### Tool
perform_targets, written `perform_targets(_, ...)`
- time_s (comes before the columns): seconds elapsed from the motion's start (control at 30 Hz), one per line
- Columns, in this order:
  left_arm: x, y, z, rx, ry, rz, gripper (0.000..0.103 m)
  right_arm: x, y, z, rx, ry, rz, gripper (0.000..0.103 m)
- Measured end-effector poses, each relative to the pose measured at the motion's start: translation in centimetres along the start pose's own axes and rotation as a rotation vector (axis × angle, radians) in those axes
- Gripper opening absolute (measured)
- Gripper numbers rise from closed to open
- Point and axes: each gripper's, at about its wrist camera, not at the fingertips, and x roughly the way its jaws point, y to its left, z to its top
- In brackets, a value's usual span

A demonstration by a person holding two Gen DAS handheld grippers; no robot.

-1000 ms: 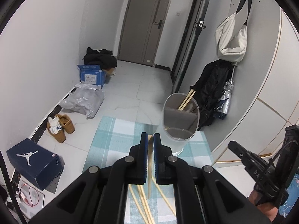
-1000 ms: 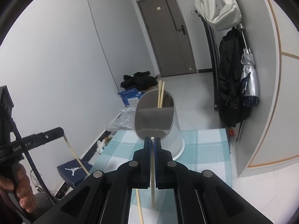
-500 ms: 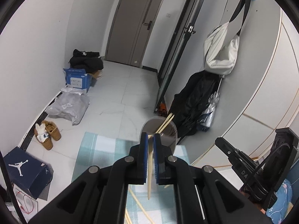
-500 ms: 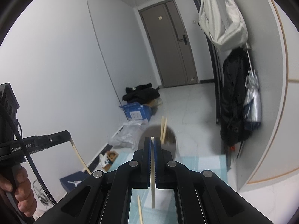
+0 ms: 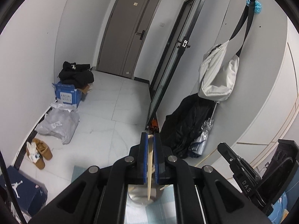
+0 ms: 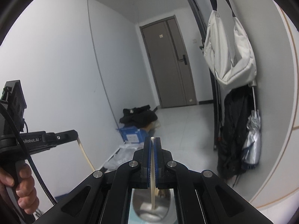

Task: Organize utensils
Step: 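Lift both chopsticks with both tools up over the white holder, then open the left tool dropping its chopstick into the holder while the right tool releases its chopstick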

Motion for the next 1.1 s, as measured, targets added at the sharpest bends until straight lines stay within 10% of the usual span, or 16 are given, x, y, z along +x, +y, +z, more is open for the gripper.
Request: perform_targets(1.1, 9.8, 2.2, -1.5, 0.141, 0.233, -0.070, 0.003, 11.6, -2.0, -6.5, 0.074, 0.203, 0.079, 0.003)
